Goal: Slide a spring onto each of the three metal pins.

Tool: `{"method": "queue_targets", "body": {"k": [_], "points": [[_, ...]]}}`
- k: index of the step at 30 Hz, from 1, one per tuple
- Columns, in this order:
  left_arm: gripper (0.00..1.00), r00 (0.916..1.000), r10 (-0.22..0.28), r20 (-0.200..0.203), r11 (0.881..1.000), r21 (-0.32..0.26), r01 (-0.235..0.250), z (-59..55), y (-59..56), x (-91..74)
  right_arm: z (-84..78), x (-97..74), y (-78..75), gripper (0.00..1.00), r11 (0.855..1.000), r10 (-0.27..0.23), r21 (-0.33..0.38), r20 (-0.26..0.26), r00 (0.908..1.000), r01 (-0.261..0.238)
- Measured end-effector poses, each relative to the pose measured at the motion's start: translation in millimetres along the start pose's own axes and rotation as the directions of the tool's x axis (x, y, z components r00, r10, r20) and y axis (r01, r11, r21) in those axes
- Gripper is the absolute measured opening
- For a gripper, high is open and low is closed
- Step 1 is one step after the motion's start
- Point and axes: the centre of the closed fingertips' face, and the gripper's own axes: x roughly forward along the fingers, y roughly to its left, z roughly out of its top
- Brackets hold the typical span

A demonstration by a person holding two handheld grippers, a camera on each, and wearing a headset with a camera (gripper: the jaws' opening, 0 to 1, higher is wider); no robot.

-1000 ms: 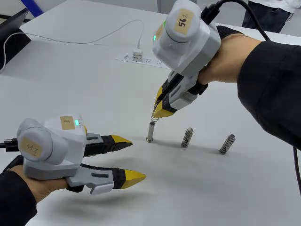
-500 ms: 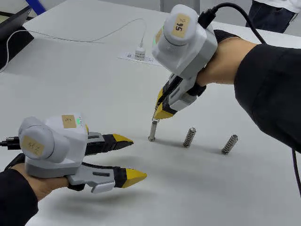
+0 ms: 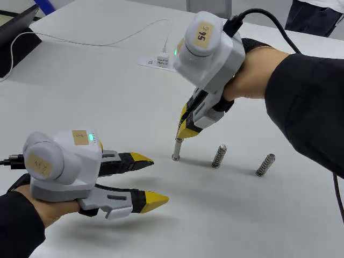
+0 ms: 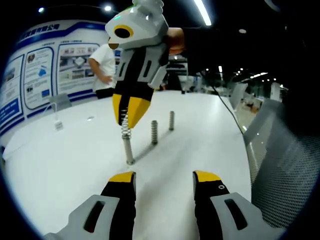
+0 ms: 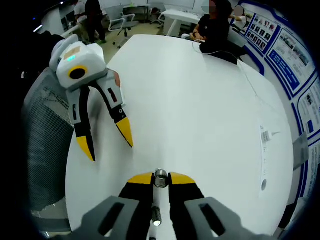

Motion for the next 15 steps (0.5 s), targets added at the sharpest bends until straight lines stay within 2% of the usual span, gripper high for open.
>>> {"method": "queue_targets", "body": {"k": [15], "points": [[0.46,1.0,-0.004,-0.004,1.0,-0.003,0.004,-1.1,-0.3,0.5,-4.8,14.3,0.6,0.12,1.0,0.011,0.011,-0.028,0.9996,-0.011]]}}
